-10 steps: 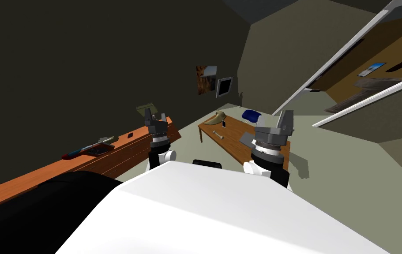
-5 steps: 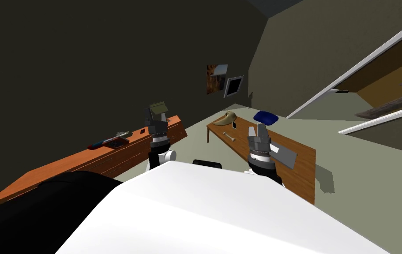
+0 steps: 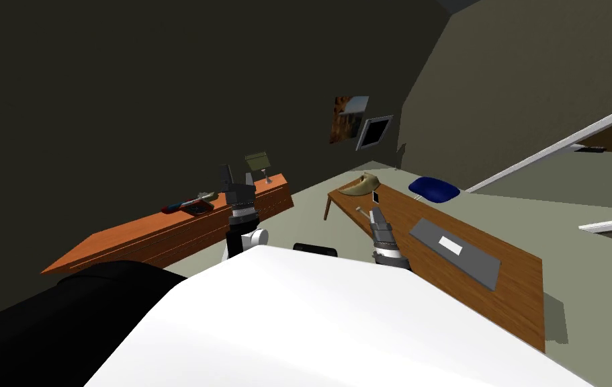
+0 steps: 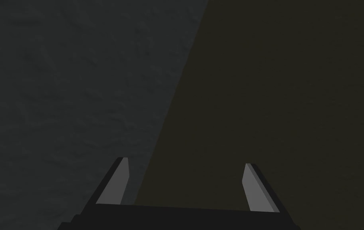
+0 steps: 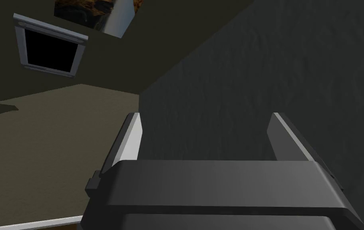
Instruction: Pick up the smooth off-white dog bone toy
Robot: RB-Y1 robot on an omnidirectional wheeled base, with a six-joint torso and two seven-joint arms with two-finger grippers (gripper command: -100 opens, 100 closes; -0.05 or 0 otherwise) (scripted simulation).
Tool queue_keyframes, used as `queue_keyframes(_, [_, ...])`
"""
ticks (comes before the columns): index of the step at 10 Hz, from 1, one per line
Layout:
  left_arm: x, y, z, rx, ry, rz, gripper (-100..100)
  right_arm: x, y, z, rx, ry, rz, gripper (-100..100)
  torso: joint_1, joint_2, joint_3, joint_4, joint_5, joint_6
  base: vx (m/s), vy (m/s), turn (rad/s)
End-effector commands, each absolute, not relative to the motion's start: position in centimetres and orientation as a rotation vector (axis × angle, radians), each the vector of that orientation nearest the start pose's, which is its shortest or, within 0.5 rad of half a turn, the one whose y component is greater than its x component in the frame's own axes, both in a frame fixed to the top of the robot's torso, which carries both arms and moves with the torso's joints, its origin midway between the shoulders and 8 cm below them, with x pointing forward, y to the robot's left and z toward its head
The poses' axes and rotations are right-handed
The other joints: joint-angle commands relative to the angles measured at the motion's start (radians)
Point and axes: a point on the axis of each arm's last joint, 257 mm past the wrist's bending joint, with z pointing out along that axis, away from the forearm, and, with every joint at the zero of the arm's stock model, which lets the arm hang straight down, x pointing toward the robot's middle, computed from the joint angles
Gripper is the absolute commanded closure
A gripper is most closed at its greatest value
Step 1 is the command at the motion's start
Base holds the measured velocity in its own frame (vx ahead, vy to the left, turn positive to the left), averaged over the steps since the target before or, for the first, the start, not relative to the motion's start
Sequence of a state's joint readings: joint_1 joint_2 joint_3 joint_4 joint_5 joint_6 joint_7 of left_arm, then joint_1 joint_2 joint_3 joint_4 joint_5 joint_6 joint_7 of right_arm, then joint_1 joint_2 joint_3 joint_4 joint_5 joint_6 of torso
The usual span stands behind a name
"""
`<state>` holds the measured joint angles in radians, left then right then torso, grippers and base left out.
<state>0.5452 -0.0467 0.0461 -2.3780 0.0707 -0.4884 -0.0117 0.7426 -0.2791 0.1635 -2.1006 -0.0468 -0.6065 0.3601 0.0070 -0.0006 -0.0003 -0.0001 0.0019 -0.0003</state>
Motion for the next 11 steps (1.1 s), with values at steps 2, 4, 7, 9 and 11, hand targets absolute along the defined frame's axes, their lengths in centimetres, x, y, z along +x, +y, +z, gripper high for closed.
queue_keyframes(2, [31.6,30.8,5.2,-0.681,0.5,-1.28,0,30.6,-24.8,-18.2,0.6,1.254,0.954,-100,-0.002,0.001,0.0,0.0,0.0,0.0,0.052,0.068,0.181])
queue_keyframes(4, [31.6,30.8,5.2,-0.681,0.5,-1.28,0,29.4,-25.1,-21.1,0.612,1.335,0.909,-100,-0.003,0.0,0.0,0.0,-0.001,0.001,0.069,0.073,0.191])
queue_keyframes(7, [31.6,30.8,5.2,-0.681,0.5,-1.28,0,27.5,-25.6,-25.4,0.641,1.446,0.849,-100,-0.003,-0.001,0.0,0.0,-0.001,0.0,0.066,0.056,0.171])
queue_keyframes(9, [31.6,30.8,5.2,-0.681,0.5,-1.28,0,25.3,-26.1,-29.1,0.66,1.549,0.793,-100,-0.004,-0.001,-0.001,0.0,-0.001,0.0,0.079,0.044,0.22])
queue_keyframes(11, [31.6,30.8,5.2,-0.681,0.5,-1.28,0,22.7,-26.6,-32.5,0.677,1.653,0.736,-100,-0.004,-0.002,-0.001,0.0,-0.001,0.0,0.099,0.034,0.212])
